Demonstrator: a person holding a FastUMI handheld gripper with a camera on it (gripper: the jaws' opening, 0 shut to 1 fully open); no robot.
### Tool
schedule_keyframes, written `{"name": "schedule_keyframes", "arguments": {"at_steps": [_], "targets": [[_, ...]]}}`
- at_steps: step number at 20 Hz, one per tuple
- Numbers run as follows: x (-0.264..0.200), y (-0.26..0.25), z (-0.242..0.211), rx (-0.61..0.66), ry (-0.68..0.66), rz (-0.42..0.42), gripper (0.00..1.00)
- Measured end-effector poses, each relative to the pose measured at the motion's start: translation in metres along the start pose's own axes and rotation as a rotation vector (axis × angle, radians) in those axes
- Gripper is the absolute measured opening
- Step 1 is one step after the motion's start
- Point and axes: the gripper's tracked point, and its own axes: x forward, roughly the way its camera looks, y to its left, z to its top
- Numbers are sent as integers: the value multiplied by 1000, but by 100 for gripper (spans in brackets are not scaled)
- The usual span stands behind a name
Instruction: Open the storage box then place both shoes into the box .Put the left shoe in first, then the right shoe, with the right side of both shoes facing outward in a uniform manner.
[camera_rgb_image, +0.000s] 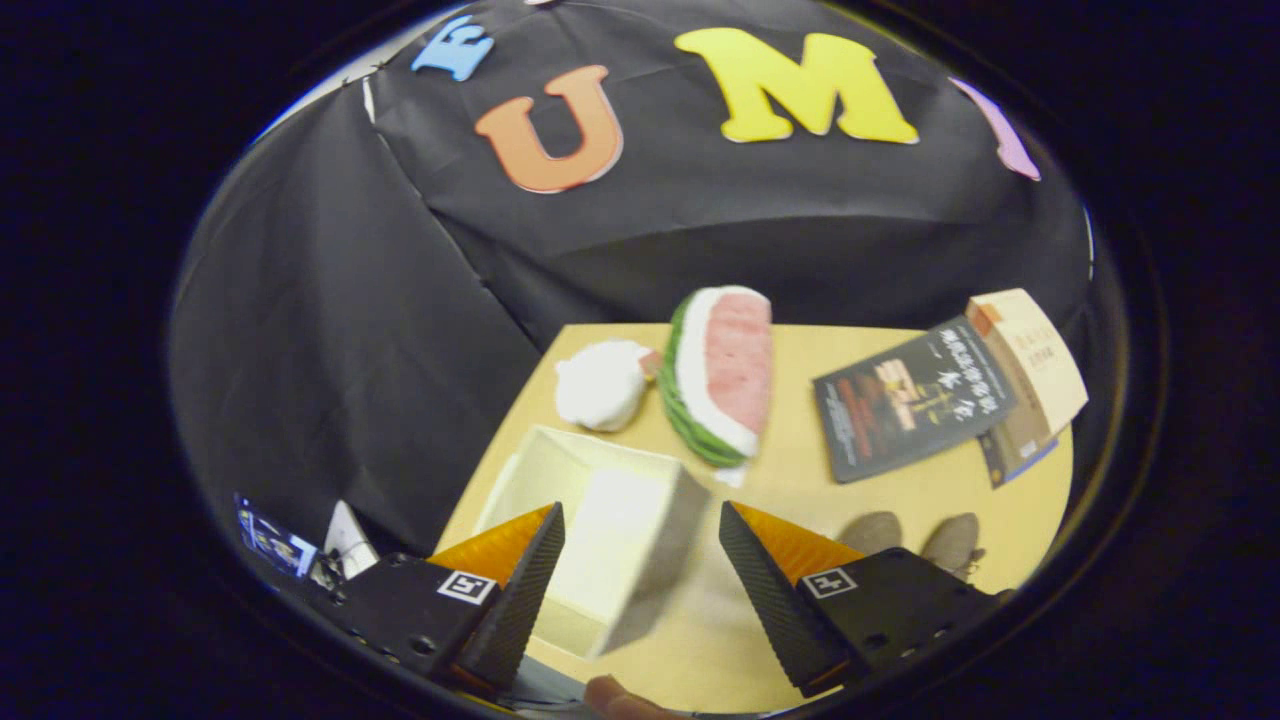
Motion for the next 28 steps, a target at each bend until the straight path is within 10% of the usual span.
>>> {"name": "schedule_keyframes", "arguments": {"at_steps": [11, 14, 20, 28], "targets": [[30, -188, -155, 112, 264, -284, 89], [46, -218, -175, 111, 305, -408, 68], [73, -206, -183, 214, 343, -343, 13], [55, -200, -185, 285, 387, -292, 1]]}}
